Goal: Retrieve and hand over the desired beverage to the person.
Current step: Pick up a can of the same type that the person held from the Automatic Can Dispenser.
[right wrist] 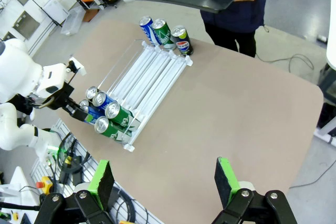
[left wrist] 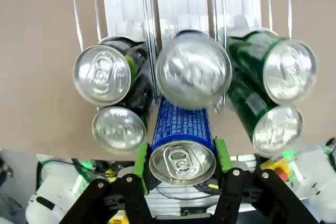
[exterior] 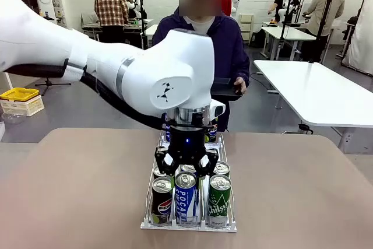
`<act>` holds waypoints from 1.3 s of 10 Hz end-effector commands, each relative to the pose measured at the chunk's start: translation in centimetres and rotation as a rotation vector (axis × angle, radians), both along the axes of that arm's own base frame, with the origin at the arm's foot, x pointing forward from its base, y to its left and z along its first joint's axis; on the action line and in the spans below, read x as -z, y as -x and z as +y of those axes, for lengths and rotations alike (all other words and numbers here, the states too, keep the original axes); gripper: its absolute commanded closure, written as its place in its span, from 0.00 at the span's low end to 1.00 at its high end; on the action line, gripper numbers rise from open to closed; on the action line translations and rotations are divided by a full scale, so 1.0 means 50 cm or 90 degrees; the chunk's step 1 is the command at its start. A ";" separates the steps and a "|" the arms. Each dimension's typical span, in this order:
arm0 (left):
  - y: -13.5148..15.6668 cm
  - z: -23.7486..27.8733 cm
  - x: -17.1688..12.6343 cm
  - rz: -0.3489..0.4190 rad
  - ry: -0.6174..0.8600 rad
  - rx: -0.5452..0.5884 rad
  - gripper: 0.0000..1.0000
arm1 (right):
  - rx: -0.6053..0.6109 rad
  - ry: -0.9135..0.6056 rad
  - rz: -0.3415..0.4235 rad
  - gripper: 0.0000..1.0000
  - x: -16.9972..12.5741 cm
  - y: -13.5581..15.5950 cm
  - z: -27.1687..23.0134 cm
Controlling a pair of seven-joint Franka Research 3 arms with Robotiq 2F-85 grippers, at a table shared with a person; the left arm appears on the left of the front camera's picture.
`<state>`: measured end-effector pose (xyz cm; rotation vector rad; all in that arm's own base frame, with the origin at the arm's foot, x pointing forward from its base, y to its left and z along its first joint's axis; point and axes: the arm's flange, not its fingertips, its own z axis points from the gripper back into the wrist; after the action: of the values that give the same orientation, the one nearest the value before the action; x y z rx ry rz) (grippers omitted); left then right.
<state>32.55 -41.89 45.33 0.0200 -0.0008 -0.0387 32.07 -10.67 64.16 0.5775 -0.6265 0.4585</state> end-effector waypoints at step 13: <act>-0.020 0.111 -0.491 -0.142 0.033 -0.032 0.85 | -0.010 -0.013 -0.003 0.00 0.000 -0.002 0.000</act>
<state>34.48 -36.36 70.20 -0.0342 -0.2111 0.0212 32.06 -10.68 64.16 0.5772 -0.6265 0.4582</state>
